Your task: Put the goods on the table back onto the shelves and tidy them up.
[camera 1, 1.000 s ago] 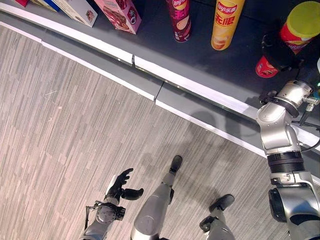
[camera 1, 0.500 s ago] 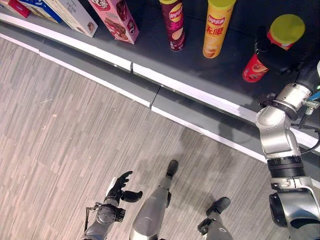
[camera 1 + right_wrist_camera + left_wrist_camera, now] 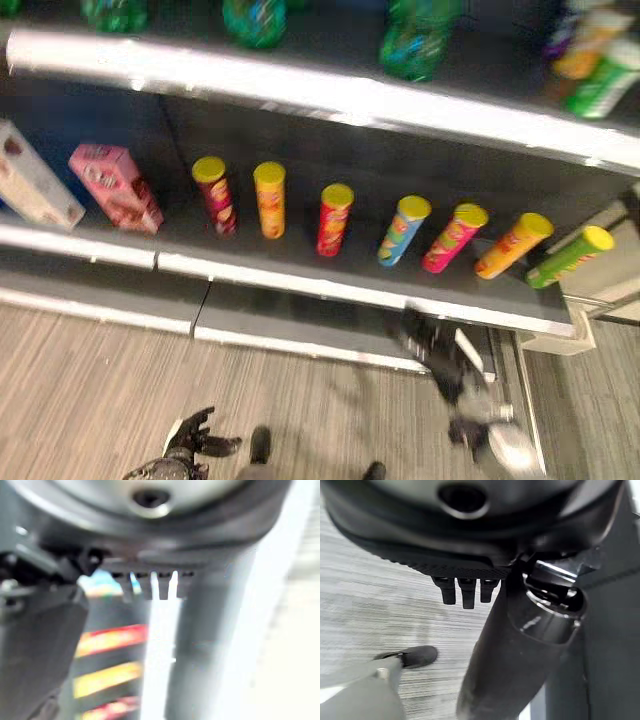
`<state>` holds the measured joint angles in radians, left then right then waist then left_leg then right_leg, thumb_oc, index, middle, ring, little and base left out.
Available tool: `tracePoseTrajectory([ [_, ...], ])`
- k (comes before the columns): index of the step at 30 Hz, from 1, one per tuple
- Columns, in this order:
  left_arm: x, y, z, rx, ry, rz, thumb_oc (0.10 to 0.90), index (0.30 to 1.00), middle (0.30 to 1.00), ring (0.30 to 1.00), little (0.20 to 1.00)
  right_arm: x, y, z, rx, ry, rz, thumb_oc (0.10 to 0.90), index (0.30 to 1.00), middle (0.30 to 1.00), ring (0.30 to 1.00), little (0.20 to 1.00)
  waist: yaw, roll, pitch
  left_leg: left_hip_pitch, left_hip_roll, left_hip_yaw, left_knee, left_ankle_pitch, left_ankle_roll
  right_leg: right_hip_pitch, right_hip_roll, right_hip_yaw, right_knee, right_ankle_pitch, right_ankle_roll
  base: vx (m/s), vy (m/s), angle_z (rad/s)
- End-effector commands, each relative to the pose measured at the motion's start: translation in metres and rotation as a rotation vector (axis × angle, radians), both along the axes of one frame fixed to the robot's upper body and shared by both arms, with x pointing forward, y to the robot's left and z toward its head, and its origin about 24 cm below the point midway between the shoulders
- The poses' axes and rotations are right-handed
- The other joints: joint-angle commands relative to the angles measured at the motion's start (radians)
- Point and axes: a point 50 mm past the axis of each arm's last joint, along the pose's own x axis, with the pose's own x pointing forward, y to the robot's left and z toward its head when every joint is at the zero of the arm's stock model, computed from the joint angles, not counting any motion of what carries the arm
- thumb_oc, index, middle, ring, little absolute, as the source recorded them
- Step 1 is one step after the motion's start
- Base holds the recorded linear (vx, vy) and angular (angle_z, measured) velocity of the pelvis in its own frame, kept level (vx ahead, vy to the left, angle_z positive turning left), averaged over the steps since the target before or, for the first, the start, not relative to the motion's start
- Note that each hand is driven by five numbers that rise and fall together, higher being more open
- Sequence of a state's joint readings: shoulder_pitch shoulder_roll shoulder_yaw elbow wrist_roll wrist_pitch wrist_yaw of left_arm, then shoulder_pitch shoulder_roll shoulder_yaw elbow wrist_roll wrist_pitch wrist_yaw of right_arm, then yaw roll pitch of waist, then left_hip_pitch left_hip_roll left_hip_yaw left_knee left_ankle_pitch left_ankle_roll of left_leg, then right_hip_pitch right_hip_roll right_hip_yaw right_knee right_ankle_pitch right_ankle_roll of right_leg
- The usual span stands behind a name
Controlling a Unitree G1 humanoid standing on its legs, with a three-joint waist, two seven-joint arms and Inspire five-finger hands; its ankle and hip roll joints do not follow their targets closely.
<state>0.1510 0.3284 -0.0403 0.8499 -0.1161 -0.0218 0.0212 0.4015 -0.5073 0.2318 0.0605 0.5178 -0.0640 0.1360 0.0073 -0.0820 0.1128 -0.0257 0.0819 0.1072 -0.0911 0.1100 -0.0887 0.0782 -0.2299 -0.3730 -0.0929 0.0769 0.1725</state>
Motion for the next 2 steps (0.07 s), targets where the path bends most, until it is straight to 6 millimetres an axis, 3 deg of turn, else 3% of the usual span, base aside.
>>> tracePoseTrajectory([
  [1, 0.023, 0.005, 0.012, 0.013, -0.094, -0.070, 0.800, 0.900, 0.900, 0.900, 0.900, 0.059, 0.000, 0.046, -0.025, -0.281, 0.093, 0.800, 0.900, 0.900, 0.900, 0.900, 0.051, 0.024, -0.010, -0.007, 0.060, -0.001, 0.004, -0.045, -0.038, 0.010, 0.006, -0.016, 0.009, -0.033, 0.015, 0.00, -0.060, -0.18],
  [2, 0.026, 0.002, 0.012, 0.006, -0.103, -0.093, 0.800, 0.900, 0.900, 0.900, 0.900, 0.046, -0.010, 0.025, -0.092, -0.179, 0.083, 0.800, 0.900, 0.900, 0.900, 0.900, 0.038, 0.027, -0.018, 0.008, 0.068, 0.008, 0.004, -0.047, -0.040, 0.015, 0.011, -0.006, 0.010, -0.036, 0.012, 0.01, -0.073, -0.20],
])
